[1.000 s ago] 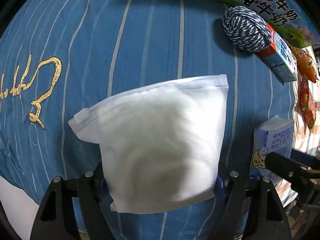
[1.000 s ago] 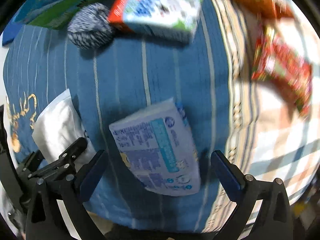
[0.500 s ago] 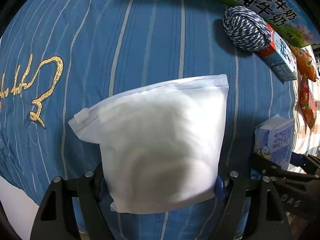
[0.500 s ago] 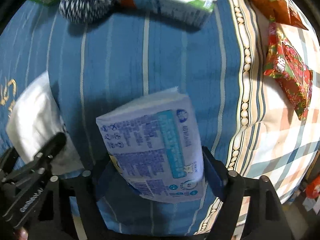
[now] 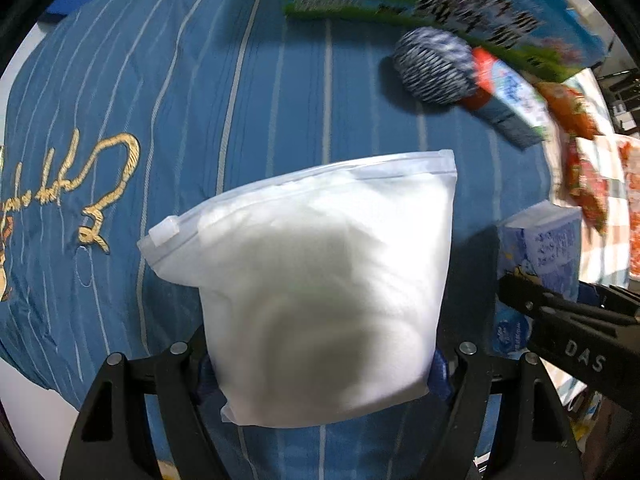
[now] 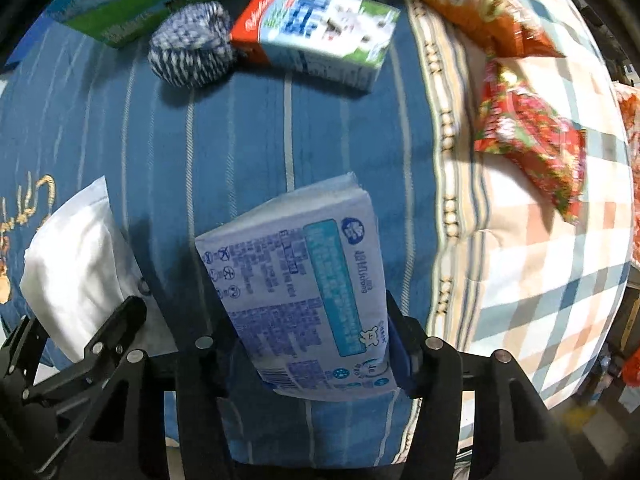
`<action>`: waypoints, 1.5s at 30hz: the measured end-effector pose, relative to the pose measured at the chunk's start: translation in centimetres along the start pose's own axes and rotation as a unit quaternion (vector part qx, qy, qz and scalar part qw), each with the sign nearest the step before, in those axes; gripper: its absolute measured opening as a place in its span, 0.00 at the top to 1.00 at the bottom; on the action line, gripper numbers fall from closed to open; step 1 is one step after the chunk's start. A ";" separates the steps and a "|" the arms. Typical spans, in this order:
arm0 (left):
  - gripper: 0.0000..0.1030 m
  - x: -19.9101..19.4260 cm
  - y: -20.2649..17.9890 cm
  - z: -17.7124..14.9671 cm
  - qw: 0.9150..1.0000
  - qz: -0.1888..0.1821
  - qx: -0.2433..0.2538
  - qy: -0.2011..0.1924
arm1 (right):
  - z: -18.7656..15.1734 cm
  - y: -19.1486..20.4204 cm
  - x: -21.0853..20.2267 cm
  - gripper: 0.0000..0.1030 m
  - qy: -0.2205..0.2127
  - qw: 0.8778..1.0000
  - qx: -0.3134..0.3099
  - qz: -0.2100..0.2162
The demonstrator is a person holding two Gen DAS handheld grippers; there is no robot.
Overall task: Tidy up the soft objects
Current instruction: 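Lift the white bag with the left tool while the right tool lifts the wipes pack toward the box, then lower the white bag into the box with the left tool while the right tool places the wipes pack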
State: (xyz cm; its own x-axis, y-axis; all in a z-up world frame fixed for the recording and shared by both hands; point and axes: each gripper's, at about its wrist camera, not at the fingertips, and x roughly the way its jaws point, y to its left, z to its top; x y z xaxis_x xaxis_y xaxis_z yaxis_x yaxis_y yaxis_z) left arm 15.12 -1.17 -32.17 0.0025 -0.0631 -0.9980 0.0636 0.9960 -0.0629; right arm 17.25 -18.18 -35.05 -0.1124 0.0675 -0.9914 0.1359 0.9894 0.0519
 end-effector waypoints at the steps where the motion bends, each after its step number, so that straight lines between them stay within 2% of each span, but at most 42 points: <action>1: 0.25 -0.7 -0.3 -0.1 1.000 -0.001 0.003 -0.006 | 0.0 -0.2 -0.9 0.43 -0.005 1.000 0.002 0.004; 4: 0.25 -3.1 -1.0 -0.3 0.999 0.000 0.013 -0.032 | -0.8 0.2 -4.0 0.43 -0.022 1.000 0.005 0.016; 10: 0.25 -8.8 -2.0 0.1 0.996 -0.005 0.020 -0.085 | -1.4 -2.7 -10.1 0.43 -0.059 0.997 0.001 0.039; 12: 0.25 -10.8 -2.1 0.4 0.994 -0.007 0.019 -0.106 | -1.6 -3.0 -13.3 0.43 -0.076 0.996 -0.007 0.042; 14: 0.25 -12.7 -2.4 0.7 0.993 -0.011 0.014 -0.120 | -2.5 -2.4 -13.3 0.43 -0.091 0.995 -0.010 0.047; 19: 0.25 -17.5 -3.2 1.8 0.986 -0.023 0.014 -0.162 | -3.4 -2.5 -17.2 0.43 -0.136 0.989 -0.016 0.063; 26: 0.25 -22.9 -4.1 5.3 0.978 -0.050 0.015 -0.204 | -0.6 -2.1 -22.7 0.43 -0.180 0.979 -0.031 0.088; 30: 0.25 -24.7 -4.6 9.5 0.974 -0.065 0.020 -0.217 | 2.7 -2.1 -25.1 0.43 -0.193 0.976 -0.044 0.094; 35: 0.25 -24.2 -5.0 16.1 0.976 -0.090 0.017 -0.200 | 9.6 -2.1 -25.4 0.43 -0.194 0.976 -0.057 0.079; 39: 0.25 -21.4 -5.1 22.9 0.982 -0.104 0.005 -0.160 | 16.4 -2.2 -23.8 0.43 -0.177 0.980 -0.053 0.070; 42: 0.25 -17.9 -5.0 28.3 0.986 -0.129 -0.013 -0.108 | 21.9 -2.5 -21.4 0.43 -0.150 0.985 -0.045 0.079; 45: 0.25 -14.2 -5.2 32.5 0.986 -0.154 -0.020 -0.061 | 26.3 -2.6 -18.8 0.43 -0.124 0.989 -0.041 0.076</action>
State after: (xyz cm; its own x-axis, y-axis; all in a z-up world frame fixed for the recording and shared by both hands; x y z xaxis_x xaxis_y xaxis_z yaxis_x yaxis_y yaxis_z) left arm 47.21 -7.53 -17.49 0.1090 -0.3670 -0.9238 0.0403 0.9302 -0.3648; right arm 44.91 -25.39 -19.71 0.1498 0.1916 -0.9700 0.0519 0.9782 0.2012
